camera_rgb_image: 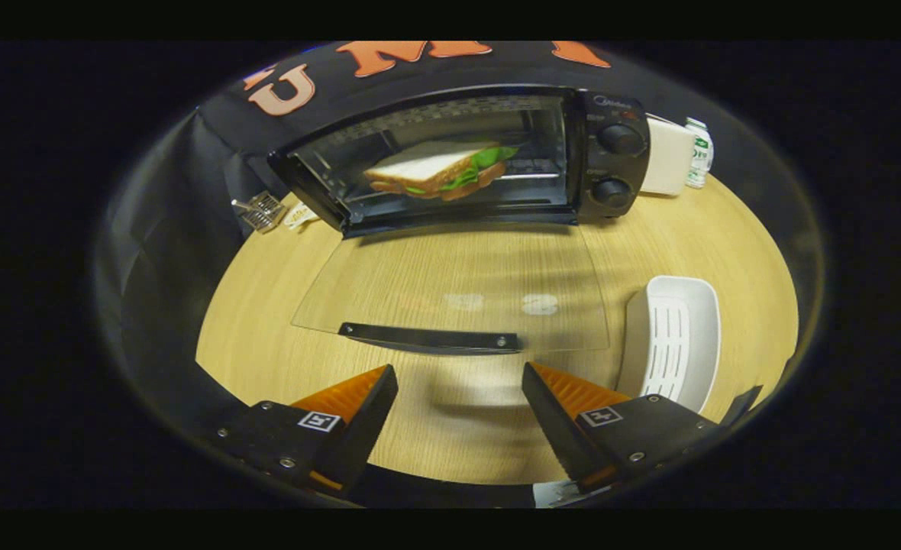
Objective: Open the toaster oven, put the food inside, and close the toaster oven door.
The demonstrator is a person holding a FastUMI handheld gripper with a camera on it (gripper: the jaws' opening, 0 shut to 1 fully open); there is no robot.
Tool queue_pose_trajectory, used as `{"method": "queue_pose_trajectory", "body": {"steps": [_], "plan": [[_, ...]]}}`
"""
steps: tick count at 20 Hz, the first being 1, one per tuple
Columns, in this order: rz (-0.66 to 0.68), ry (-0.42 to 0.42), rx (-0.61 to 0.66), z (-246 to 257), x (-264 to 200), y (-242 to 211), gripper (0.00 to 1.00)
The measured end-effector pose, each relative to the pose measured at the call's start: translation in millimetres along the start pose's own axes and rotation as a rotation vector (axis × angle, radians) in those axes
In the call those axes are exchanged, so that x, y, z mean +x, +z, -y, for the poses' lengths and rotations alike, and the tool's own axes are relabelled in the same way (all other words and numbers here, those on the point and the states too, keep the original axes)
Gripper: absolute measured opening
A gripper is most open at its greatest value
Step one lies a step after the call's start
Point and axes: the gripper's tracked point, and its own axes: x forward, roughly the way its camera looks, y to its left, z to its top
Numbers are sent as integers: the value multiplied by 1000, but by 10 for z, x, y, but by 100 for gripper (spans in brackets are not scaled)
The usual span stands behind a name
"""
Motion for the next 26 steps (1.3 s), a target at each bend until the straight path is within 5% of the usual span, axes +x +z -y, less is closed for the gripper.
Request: {"method": "queue_pose_trajectory", "body": {"steps": [10,18,26], "plan": [[-3,-1,-70,-98,86,92,98],[224,-39,-266,-231,-452,1087,97],[288,-67,-195,-166,-402,1822,98]]}}
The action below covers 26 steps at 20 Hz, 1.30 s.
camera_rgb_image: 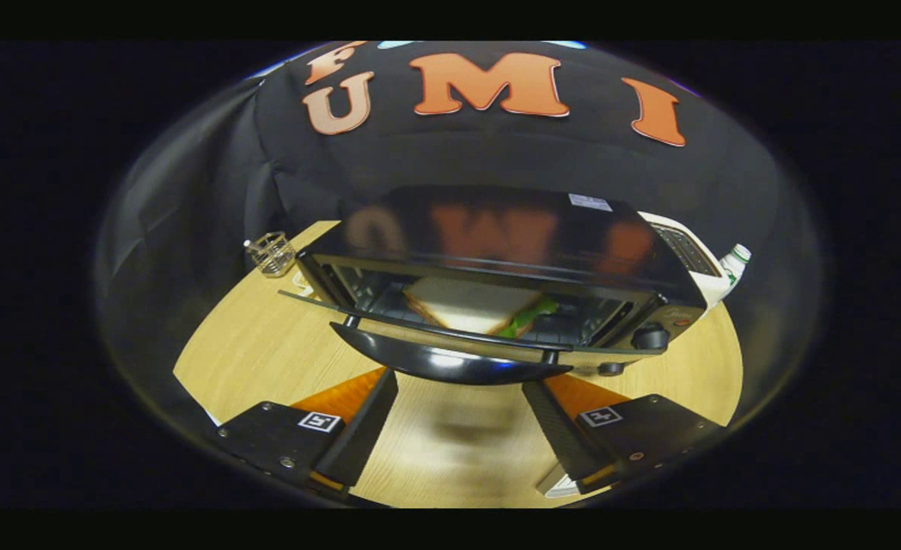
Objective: Open the toaster oven, put the food inside, and close the toaster oven door.
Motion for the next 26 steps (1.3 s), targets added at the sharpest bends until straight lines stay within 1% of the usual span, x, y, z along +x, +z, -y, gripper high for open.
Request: {"method": "queue_pose_trajectory", "body": {"steps": [3,5,6,11,17,22,26], "plan": [[39,-27,6,66,87,266,97],[7,-32,27,71,115,237,97],[21,-29,31,75,123,244,98],[51,-51,-23,123,-56,256,97],[184,-89,-80,267,-542,589,97],[341,-117,-40,485,-1155,933,97],[489,-136,-18,591,-1688,1295,97]]}}
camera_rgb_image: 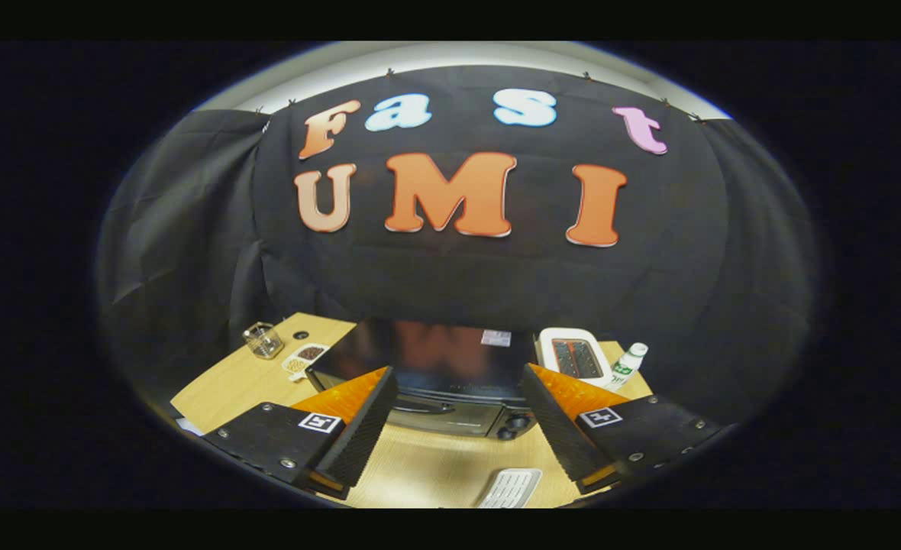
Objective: Open the toaster oven, put the food inside, and close the toaster oven door.
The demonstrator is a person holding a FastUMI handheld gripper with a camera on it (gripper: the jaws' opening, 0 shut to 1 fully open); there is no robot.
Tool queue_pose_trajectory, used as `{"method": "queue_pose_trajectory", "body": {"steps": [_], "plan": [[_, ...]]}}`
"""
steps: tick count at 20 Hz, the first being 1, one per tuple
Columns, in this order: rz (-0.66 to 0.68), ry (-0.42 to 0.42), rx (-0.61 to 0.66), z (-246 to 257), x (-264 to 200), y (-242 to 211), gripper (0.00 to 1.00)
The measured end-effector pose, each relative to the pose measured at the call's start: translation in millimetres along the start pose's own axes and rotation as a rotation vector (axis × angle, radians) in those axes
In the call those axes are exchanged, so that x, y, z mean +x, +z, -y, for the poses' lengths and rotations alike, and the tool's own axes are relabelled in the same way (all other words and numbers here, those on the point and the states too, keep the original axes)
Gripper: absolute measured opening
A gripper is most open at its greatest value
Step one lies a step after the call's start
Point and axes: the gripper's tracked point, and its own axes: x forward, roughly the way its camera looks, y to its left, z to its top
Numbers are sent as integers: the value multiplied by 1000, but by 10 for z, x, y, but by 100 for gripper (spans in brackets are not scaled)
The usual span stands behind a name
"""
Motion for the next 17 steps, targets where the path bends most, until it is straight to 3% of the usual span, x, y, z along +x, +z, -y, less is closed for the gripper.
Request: {"method": "queue_pose_trajectory", "body": {"steps": [8,17], "plan": [[275,-63,-2,262,-597,1009,97],[398,-69,-6,322,-985,1483,98]]}}
